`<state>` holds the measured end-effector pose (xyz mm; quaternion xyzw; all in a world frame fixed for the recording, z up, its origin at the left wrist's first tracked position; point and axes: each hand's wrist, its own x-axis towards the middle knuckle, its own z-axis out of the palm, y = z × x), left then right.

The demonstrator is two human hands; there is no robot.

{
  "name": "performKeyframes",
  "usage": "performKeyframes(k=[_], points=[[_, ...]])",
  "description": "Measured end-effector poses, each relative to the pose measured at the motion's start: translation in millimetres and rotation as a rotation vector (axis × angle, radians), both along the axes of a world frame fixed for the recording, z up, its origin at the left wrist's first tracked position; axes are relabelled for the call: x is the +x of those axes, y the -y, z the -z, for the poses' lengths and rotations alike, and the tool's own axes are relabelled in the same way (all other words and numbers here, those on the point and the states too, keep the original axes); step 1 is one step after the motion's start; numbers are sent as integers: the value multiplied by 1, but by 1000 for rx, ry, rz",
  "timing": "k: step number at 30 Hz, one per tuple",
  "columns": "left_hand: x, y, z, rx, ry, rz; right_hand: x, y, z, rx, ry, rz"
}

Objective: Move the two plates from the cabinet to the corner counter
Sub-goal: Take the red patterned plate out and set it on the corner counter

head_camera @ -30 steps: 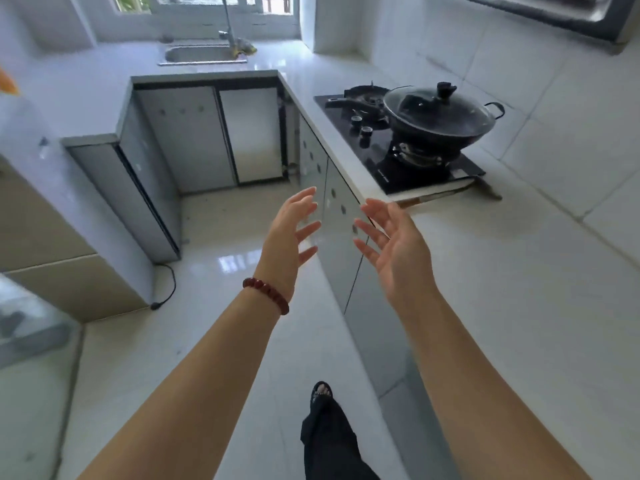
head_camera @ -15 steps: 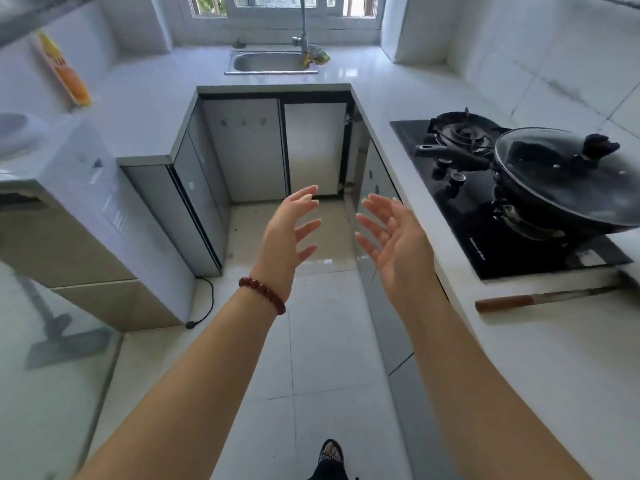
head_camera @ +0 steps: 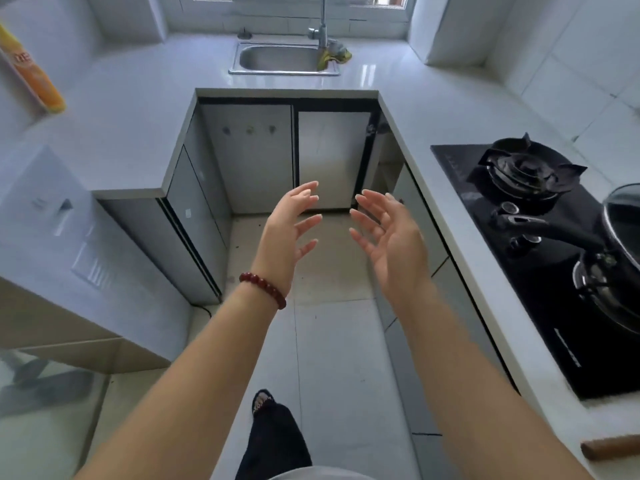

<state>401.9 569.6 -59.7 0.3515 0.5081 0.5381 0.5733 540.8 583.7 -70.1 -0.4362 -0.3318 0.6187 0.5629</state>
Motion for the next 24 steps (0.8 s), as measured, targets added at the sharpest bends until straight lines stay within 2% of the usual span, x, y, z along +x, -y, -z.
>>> performKeyframes(k=[10, 24], points=[[-79, -181, -11, 6, -62, 102, -76, -165, -1, -3, -9, 101], [-44, -447, -5, -8, -80, 247, -46, -415, 11, -11, -31, 218]])
